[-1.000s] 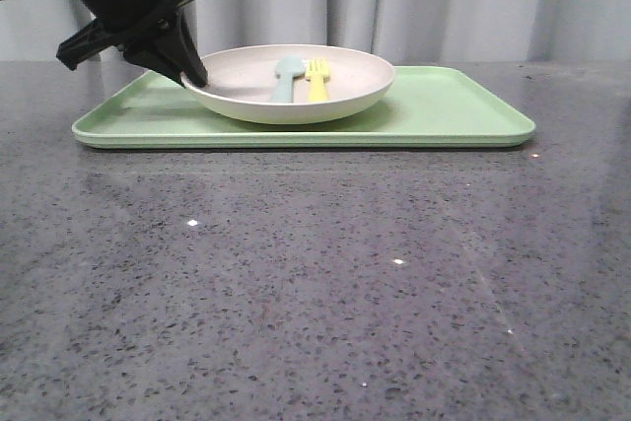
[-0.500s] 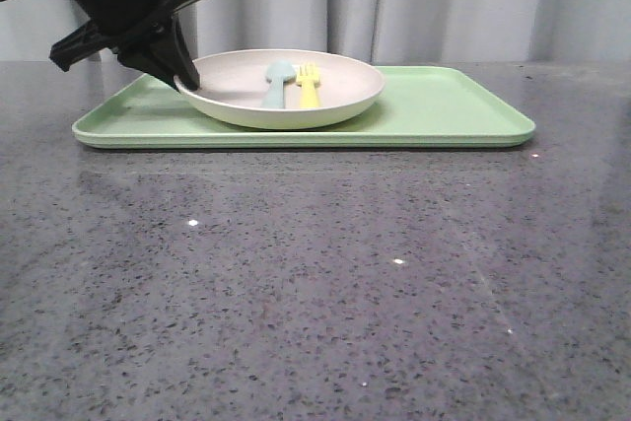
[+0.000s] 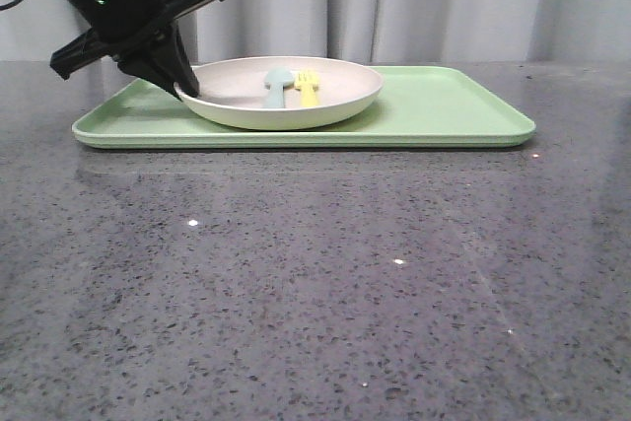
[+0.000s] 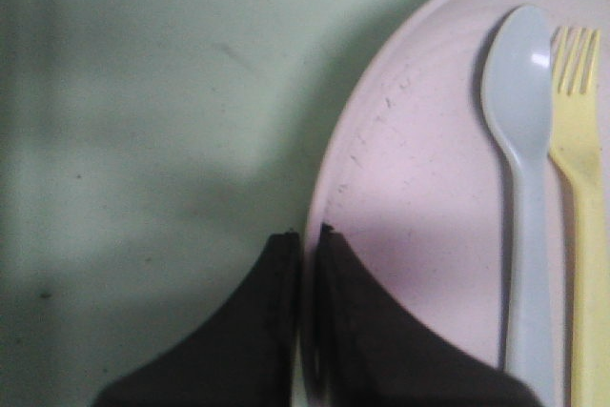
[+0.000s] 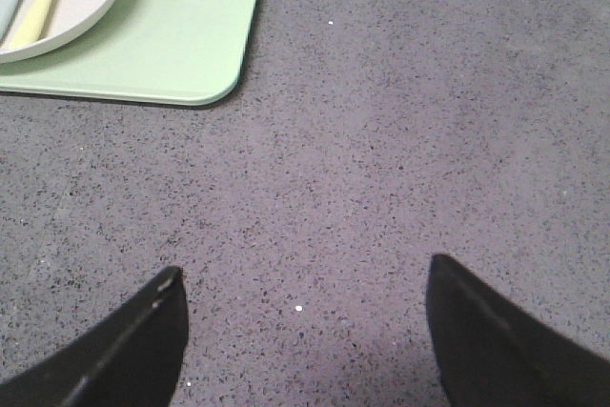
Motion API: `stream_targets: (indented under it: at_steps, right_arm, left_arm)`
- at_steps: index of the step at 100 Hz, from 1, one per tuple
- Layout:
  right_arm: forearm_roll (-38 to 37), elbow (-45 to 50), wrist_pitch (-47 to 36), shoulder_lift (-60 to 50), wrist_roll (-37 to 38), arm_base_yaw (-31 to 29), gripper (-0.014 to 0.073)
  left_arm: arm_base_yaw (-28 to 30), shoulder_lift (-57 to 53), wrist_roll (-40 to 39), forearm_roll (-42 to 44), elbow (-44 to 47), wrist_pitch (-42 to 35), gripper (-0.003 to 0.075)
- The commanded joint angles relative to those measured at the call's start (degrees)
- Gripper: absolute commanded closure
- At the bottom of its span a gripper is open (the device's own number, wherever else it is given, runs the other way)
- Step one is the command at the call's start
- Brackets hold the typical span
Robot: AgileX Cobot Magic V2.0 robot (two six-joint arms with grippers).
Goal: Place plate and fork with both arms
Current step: 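Open the left gripper and withdraw it from the plate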
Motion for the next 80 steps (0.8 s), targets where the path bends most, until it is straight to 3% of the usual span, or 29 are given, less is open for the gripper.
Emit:
stream_targets:
  at_steps: [1,15,33,46,66,80]
  right_arm:
    - [-0.1,-1.5,-3.8,0.9,-0.4,-0.3,0.0064]
    - [-0.1,-1.5,-3.9,0.9,-0.4,-0.3,0.0064]
    - [-0.1,-1.5,-3.9,0.9,-0.4,-0.3,0.0064]
    - [-0.1,-1.5,-3.9,0.9,-0.4,-0.3,0.0064]
    - [-0.1,-1.5,-3.8,0.9,-0.4,-0.3,0.0064]
    - [-0.1,-1.5,-3.8,0.9,-0.4,-0.3,0.0064]
  left_arm:
    - [-0.6,-3.0,-0.7,-1.4,-1.9,-1.3,0.0739]
    - [-0.6,-3.0,-0.7,-1.4,-1.9,-1.2,0.0699]
    - [-0.6,-3.0,-0.7,-1.4,-1.9,-1.2,0.0429]
    - [-0.6,-3.0,-0.7,-1.4,-1.9,-1.3,0.0293]
    - [-0.6,-5.0,-0.7,-0.2,-2.5,-1.0,0.0286]
    - [-0.6,-8.9,-0.7,5.7,-2.5,0.8,0.0286]
